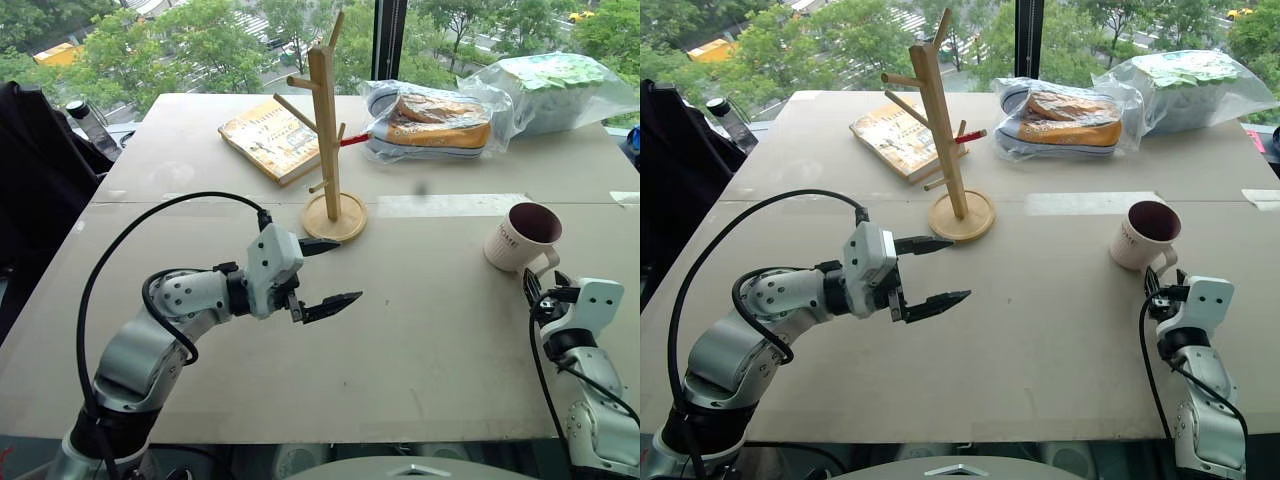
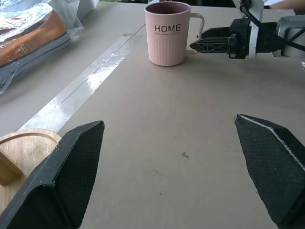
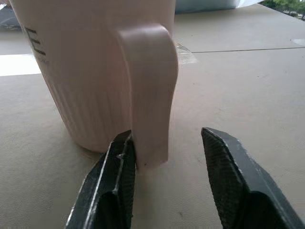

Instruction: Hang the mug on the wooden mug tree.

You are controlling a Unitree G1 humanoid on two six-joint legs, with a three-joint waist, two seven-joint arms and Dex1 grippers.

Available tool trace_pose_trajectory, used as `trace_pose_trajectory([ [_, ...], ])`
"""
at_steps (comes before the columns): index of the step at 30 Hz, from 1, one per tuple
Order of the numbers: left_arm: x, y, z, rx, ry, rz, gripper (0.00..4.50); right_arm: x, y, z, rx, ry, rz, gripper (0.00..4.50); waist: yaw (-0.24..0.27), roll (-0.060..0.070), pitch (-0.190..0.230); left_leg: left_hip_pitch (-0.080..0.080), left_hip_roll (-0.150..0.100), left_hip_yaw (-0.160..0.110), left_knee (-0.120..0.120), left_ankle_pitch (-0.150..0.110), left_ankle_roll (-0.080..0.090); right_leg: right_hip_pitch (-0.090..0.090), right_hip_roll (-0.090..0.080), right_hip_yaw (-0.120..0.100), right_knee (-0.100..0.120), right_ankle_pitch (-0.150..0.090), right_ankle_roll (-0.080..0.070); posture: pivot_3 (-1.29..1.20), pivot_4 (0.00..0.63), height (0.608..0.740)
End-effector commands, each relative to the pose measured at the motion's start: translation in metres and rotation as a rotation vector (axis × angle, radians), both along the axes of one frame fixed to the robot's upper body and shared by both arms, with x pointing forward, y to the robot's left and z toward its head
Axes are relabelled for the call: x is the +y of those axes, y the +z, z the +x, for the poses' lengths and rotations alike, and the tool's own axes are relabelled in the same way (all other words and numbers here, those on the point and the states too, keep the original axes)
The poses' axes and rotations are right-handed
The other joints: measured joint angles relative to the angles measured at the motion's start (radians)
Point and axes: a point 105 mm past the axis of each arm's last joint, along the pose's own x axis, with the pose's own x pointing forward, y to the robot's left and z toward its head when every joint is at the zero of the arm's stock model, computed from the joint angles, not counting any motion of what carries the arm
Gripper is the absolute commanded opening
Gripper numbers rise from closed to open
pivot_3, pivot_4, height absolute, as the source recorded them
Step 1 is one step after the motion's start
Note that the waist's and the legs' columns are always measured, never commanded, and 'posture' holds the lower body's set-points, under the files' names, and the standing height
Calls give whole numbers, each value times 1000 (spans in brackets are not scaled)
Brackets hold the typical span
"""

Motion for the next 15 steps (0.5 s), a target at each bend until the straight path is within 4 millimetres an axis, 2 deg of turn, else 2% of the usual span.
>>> trace_pose_trajectory([
  [1, -5, 10, -5, -49, -21, -3, 4500, -3, 9, 4, -29, -7, -15, 70, 0, 0, 0, 0, 0, 0, 0, 0, 0, 0, 0, 0, 0, 0, 0, 0, 150, 740],
  [12, -5, 12, -5, -61, 28, -66, 4500, 1, 17, 18, -49, 60, -65, 22, -6, 0, 0, 2, 1, 6, 0, 0, 0, 0, 1, 6, 0, 0, 1, 0, 150, 740],
  [15, -4, 14, -8, -50, 60, -163, 4500, 24, 31, 28, -82, 255, -186, 22, -16, 0, 0, 3, 1, 7, 0, 0, 0, 0, 1, 7, 0, 1, 1, 0, 150, 740],
])
